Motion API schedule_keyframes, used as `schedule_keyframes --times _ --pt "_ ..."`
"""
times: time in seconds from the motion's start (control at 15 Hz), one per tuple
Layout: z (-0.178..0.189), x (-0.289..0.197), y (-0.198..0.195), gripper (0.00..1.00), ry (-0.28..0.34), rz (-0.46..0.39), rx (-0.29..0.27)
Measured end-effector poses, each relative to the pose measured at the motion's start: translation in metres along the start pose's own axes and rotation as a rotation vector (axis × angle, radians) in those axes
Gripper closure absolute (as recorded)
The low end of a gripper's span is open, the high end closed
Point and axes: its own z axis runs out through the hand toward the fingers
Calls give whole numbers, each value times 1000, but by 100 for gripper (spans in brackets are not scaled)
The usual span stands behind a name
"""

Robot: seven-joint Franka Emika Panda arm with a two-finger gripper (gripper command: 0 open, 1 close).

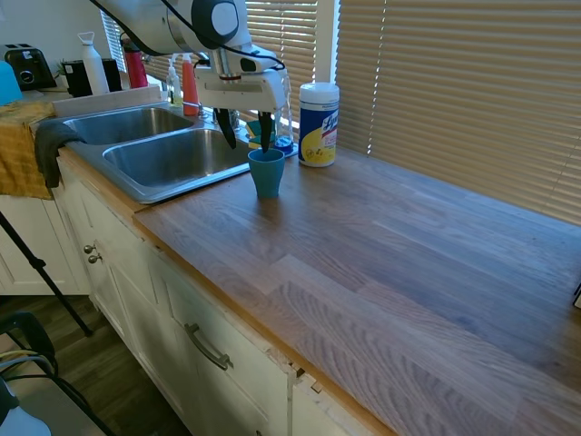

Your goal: Put the mug in the sink

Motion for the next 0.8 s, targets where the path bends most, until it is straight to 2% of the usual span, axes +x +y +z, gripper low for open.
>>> schedule_keyframes --times 0.2,0.27,0.47,0.8 --pt "35 13 -15 0 -24 7 -25" --pt "47 15 -17 100 -32 9 -35" --pt "68 16 -21 100 -49 7 -55" --pt "70 13 -24 100 -52 16 -56"
